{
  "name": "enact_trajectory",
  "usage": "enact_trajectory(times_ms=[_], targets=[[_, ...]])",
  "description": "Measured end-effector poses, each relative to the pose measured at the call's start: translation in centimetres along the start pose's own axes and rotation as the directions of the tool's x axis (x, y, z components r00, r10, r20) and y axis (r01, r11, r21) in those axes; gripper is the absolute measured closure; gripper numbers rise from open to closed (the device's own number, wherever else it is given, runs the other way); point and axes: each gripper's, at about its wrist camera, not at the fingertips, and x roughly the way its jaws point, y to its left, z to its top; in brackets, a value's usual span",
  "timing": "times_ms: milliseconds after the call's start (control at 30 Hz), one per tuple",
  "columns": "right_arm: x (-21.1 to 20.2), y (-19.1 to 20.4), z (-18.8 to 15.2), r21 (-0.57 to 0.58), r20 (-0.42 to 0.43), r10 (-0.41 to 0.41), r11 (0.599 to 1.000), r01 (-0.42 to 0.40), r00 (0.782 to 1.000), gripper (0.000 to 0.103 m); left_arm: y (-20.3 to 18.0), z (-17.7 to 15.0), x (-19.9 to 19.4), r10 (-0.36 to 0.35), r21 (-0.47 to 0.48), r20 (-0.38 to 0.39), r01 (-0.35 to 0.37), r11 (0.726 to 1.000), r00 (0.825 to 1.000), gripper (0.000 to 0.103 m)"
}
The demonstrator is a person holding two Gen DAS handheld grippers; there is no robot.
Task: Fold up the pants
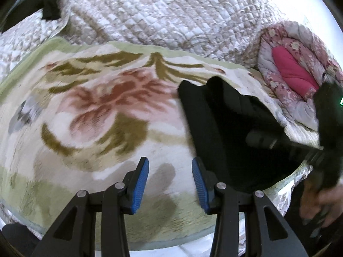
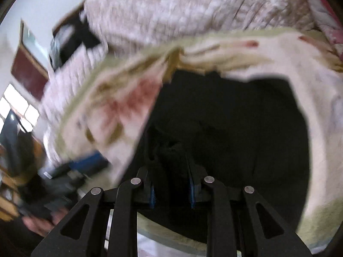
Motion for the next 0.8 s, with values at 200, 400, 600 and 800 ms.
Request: enact_trajectory(times_ms=[200, 400, 600, 800], targets=[[-2.1, 1.7, 1.2, -0.067, 0.058, -0.041, 0.997, 0.045, 0.997, 0.08, 1.7, -0.5, 0.1, 0.011, -0.044, -0.011, -0.012, 0.999, 1.0, 0.058], [1.1, 3.4, 0.1, -0.123, -0.014, -0.041, 0.992, 0.039, 0.999, 0.08, 2.1, -0.4, -0.1, 0.014, -0.052, -0.004, -0.015, 0.999, 1.0, 0.058], [1.0, 3.7, -0.2, -0.137, 0.001, -0.056, 0.989, 0.055, 0.998, 0.08, 2.9, -0.4, -0.5, 0.025, -0.065, 0.002, -0.024, 0.998, 1.0, 0.058], [0.3, 4.0, -0.7, -0.141, 0.011, 0.029, 0.99, -0.027, 1.0, 0.052, 3.1, -0.2, -0.6, 0.023, -0.058, 0.003, -0.023, 0.998, 1.0, 0.058]])
